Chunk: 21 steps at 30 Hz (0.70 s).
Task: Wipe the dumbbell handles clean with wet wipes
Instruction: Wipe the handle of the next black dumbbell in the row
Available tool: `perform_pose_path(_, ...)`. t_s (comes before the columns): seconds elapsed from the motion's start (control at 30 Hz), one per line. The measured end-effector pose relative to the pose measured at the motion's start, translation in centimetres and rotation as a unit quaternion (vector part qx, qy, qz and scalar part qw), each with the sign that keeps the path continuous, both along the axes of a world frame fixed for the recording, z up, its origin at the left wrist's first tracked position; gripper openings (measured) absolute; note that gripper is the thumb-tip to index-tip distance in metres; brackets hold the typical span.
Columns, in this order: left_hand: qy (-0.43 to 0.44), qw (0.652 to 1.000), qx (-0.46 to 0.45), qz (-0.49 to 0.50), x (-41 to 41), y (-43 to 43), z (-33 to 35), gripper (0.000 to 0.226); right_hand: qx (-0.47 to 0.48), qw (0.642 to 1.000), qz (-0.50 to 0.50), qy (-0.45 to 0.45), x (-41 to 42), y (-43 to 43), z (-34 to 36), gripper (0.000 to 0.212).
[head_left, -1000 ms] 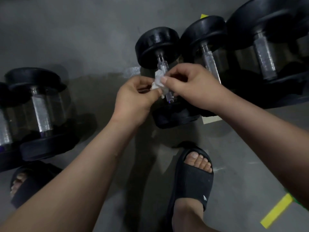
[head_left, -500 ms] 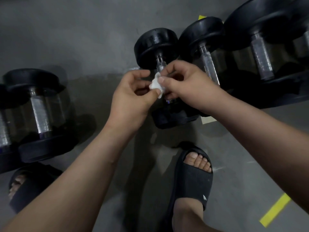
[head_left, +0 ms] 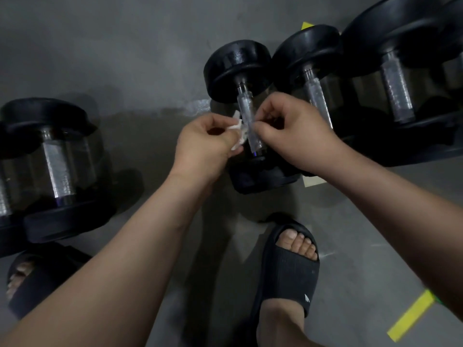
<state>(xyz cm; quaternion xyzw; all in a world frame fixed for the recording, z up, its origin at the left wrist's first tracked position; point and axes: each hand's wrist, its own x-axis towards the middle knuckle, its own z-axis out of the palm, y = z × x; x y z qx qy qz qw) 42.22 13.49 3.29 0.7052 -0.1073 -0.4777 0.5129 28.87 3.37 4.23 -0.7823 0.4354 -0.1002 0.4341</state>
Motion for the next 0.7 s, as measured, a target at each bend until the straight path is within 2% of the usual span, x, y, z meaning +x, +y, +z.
perform_pose_path(0.07, -0.11, 0.993, 0.035, -0.001, 0.6, -0.7, -1.3, 0.008, -0.049, 0.998, 0.007, 0.04, -0.9, -0.1, -0.2, 0.003)
perform_pose_path(0.13, -0.18, 0.982, 0.047, -0.021, 1.0, -1.9, -2.1, 0.005, -0.081, 0.993, 0.044, 0.069, -2.0, -0.2, -0.5, 0.005)
perform_pose_path(0.23, -0.211, 0.972, 0.044, -0.096, 0.9, -3.6, -2.7, 0.02, -0.123, 0.981, 0.115, 0.096, -3.3, -0.5, -0.8, 0.011)
perform_pose_path(0.33, -0.258, 0.954, 0.047, -0.143, 0.9, -4.1, -3.4, 0.026, -0.1, 0.976, 0.172, 0.089, -4.0, -1.0, -0.3, 0.028)
perform_pose_path(0.5, -0.258, 0.96, 0.012, -0.109, -0.5, -3.4, -3.8, 0.007, -0.065, 0.961, 0.244, 0.113, -4.5, -1.6, 0.8, 0.047)
perform_pose_path(0.63, -0.128, 0.99, 0.028, 0.051, -0.3, -5.6, -4.4, 0.006, -0.06, 0.965, 0.233, 0.108, -4.2, -1.8, 0.6, 0.046)
perform_pose_path(0.7, -0.166, 0.985, 0.019, 0.042, -0.6, -5.7, -4.5, 0.011, -0.059, 0.965, 0.233, 0.107, -4.1, -1.8, 0.4, 0.05)
